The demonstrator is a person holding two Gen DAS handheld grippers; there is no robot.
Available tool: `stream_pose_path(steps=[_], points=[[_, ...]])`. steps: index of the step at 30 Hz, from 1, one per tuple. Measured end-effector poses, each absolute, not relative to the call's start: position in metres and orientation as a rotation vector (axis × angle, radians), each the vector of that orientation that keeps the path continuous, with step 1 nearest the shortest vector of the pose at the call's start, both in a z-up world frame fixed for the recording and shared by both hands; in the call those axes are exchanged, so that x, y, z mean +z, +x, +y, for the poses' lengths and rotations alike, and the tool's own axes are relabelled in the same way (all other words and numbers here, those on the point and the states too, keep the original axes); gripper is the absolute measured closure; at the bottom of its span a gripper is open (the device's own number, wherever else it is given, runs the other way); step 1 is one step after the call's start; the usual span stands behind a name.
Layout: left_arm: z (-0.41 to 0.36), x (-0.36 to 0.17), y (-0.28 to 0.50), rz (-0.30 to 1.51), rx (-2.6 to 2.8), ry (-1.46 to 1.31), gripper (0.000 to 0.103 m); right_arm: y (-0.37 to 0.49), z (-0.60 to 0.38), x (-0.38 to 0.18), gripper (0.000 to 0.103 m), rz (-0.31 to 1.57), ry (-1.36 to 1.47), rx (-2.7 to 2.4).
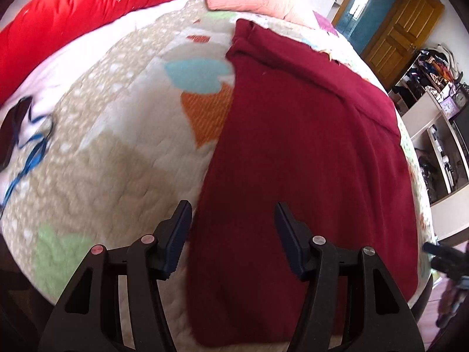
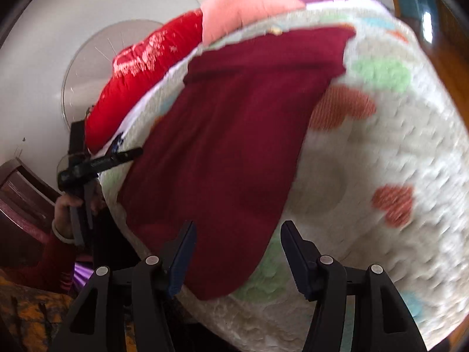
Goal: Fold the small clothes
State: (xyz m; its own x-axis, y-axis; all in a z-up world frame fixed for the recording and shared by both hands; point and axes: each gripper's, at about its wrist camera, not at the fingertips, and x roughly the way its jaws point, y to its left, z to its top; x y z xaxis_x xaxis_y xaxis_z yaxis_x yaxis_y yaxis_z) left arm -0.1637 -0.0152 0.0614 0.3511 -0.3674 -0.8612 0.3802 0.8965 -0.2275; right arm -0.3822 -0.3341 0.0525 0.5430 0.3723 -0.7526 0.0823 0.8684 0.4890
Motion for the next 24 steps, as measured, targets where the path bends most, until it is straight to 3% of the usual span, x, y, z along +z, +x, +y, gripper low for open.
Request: stream_pose_path(steps=[7, 9, 10, 17, 21, 23, 24], points=[[0.009, 0.054, -0.172, 1.148, -0.475, -0.004, 0.045, -0.376, -0.324, 0.022, 0.045, 1.018, 0.537, 0.176], [0.010, 0.051, -0.173, 1.152, -0.484, -0.006, 0.045, -0.373, -0.320, 0.021, 0.062, 0.998, 0.532, 0.178], [0.008, 0.049, -0.173, 1.155, -0.485, -0.002, 0.045, -0.372, -0.318, 0.023, 0.097, 0.986, 0.513, 0.154], [0.010, 0.051, -0.180, 1.164, -0.514, -0.002, 0.045, -0.387, -0.322, 0.034, 0.097, 0.973, 0.455, 0.024], [0.016, 0.050, -0.186, 1.180, -0.526, -0.017, 0.044, -0.388, -0.335, 0.021, 0.097, 0.955, 0.588, 0.059], [0.018, 0.051, -0.192, 1.192, -0.544, -0.026, 0.040, -0.391, -0.337, 0.022, 0.092, 0.930, 0.615, 0.071], [0.019, 0.051, -0.194, 1.197, -0.558, -0.028, 0.034, -0.393, -0.338, 0.023, 0.084, 0.922, 0.639, 0.084]])
